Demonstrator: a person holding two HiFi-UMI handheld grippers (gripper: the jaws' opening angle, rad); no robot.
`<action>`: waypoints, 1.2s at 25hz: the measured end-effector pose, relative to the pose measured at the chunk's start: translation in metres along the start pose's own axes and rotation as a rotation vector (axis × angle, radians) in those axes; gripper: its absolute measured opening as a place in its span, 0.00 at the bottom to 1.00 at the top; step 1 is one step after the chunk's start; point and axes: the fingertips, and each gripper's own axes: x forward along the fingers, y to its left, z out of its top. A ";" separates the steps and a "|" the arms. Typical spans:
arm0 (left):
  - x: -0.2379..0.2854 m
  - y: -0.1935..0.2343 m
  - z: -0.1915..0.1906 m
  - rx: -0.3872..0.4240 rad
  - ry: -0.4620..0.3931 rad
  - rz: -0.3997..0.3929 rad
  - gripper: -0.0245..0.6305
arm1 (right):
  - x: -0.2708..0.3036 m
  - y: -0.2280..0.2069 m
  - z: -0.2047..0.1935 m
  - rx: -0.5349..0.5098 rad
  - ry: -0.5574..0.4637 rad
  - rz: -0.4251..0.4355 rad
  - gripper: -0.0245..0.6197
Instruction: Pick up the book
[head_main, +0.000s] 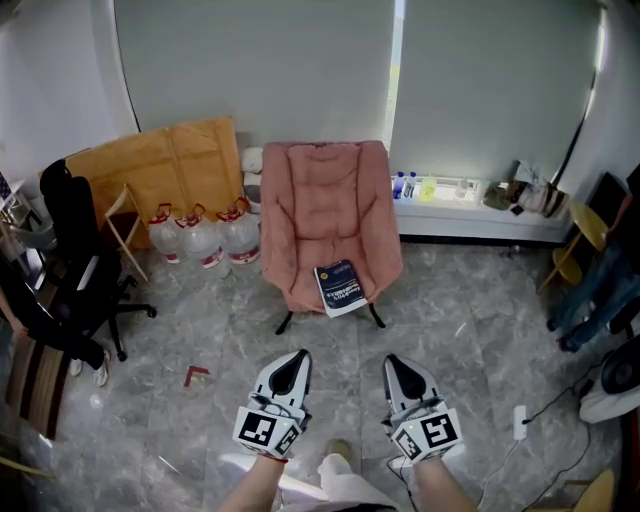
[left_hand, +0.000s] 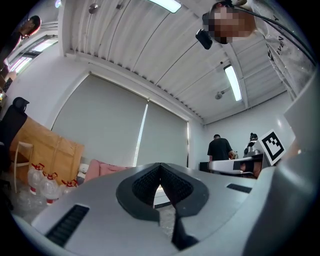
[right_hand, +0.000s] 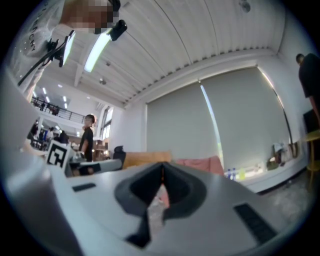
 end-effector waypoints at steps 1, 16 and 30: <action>0.006 0.004 -0.002 -0.001 0.004 0.007 0.05 | 0.006 -0.005 -0.002 0.003 0.005 0.003 0.06; 0.080 0.052 -0.031 -0.005 0.012 0.060 0.05 | 0.074 -0.061 -0.017 -0.011 0.033 0.020 0.06; 0.107 0.073 -0.058 -0.014 0.037 0.096 0.05 | 0.106 -0.079 -0.042 0.018 0.073 0.042 0.06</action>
